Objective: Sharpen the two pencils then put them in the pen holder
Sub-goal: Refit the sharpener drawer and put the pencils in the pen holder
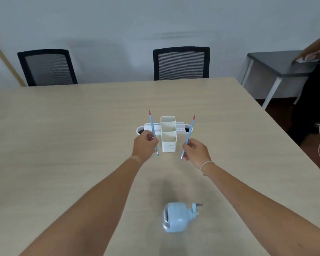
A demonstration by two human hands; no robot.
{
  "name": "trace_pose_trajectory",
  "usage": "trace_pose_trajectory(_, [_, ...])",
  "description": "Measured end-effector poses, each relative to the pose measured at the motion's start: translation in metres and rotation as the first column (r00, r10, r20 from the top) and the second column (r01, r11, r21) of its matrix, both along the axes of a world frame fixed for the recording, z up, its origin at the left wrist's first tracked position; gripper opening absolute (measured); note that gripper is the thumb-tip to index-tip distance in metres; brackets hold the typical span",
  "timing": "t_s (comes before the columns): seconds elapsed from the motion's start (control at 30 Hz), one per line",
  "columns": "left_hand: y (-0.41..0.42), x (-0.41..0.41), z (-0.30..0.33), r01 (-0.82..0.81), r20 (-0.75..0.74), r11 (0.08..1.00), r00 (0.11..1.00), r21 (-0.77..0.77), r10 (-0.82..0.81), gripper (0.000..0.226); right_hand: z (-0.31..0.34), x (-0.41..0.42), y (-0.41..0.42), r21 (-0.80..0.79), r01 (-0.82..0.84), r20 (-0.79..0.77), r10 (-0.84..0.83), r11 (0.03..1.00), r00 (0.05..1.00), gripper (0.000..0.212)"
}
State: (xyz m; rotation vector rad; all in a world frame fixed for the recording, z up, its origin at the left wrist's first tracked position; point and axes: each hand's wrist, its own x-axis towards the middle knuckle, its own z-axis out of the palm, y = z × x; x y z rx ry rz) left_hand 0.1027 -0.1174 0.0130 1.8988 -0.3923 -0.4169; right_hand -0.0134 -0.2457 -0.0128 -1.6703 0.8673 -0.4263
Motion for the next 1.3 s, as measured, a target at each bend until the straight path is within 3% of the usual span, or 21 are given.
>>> trace_pose_trajectory(0.17, [-0.047,0.018,-0.002,0.004,0.08,0.998,0.997,0.064,-0.009,0.009,-0.016,0.013,-0.034,-0.015,-0.032,-0.033,0.032,0.999,0.999,0.022])
trace_pose_trajectory(0.33, [-0.075,0.035,-0.013,-0.054,0.128,0.992,0.991,0.111,0.039,0.004,-0.029,0.028,-0.057,0.004,-0.056,-0.005,0.056,0.998,0.998,0.005])
trace_pose_trajectory(0.57, [-0.084,0.051,-0.035,-0.075,0.235,0.956,0.972,0.284,0.006,0.02,-0.036,0.042,-0.071,0.013,-0.076,0.043,0.075,0.997,0.996,0.011])
trace_pose_trajectory(0.63, [-0.085,0.051,-0.041,-0.074,0.228,0.94,0.974,0.333,-0.004,0.03,-0.036,0.046,-0.072,0.031,-0.065,0.071,0.063,0.997,0.996,0.01])
trace_pose_trajectory(0.83, [-0.081,0.046,-0.052,-0.059,0.164,0.926,0.987,0.373,-0.003,0.031,-0.033,0.064,-0.071,-0.027,-0.081,0.104,0.084,0.996,0.991,0.014])
trace_pose_trajectory(1.07, [-0.075,0.048,-0.052,-0.064,0.15,0.935,0.989,0.35,0.011,0.003,-0.027,0.084,-0.069,-0.204,-0.16,0.071,0.177,0.966,0.982,0.015])
trace_pose_trajectory(1.3, [-0.073,0.049,-0.058,-0.07,0.129,0.934,0.991,0.35,0.025,0.021,-0.039,0.095,-0.072,-0.285,-0.229,-0.067,0.219,0.931,0.973,0.021])
